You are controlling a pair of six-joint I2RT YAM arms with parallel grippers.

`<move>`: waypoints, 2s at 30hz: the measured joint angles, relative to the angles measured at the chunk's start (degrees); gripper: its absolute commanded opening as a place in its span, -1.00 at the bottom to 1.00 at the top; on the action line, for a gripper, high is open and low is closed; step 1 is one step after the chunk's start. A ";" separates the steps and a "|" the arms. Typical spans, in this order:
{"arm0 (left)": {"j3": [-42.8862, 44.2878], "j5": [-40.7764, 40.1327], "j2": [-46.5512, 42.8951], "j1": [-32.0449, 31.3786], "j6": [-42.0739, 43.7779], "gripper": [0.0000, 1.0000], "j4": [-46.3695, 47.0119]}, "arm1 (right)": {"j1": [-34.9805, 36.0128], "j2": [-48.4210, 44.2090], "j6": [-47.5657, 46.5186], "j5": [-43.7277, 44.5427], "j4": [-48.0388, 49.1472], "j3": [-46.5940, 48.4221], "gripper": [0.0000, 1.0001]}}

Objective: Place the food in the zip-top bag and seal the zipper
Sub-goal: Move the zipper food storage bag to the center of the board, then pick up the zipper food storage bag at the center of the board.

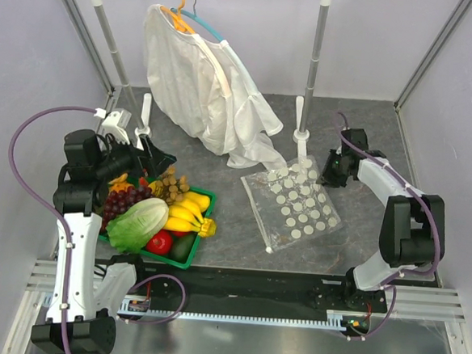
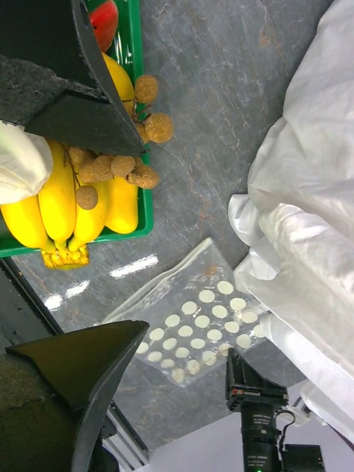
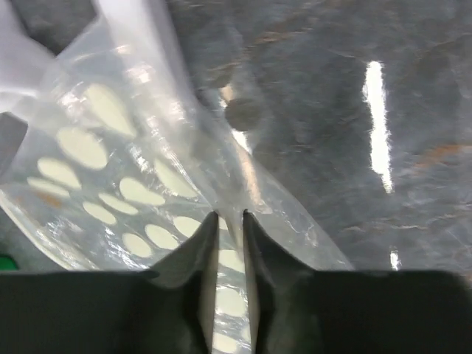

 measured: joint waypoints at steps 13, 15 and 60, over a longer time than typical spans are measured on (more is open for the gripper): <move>0.00 -1.18 -0.22 0.00 -0.13 0.98 -0.92 | -6.32 -16.00 -7.56 -7.78 -5.16 -3.63 0.63; 0.00 -1.86 -1.11 0.02 0.17 0.97 -1.44 | -6.16 -20.41 -11.41 -10.60 -5.75 -3.63 0.50; -2.84 -7.93 -4.68 0.02 0.96 0.95 -4.81 | 47.36 12.44 -10.16 29.44 2.10 3.61 -0.46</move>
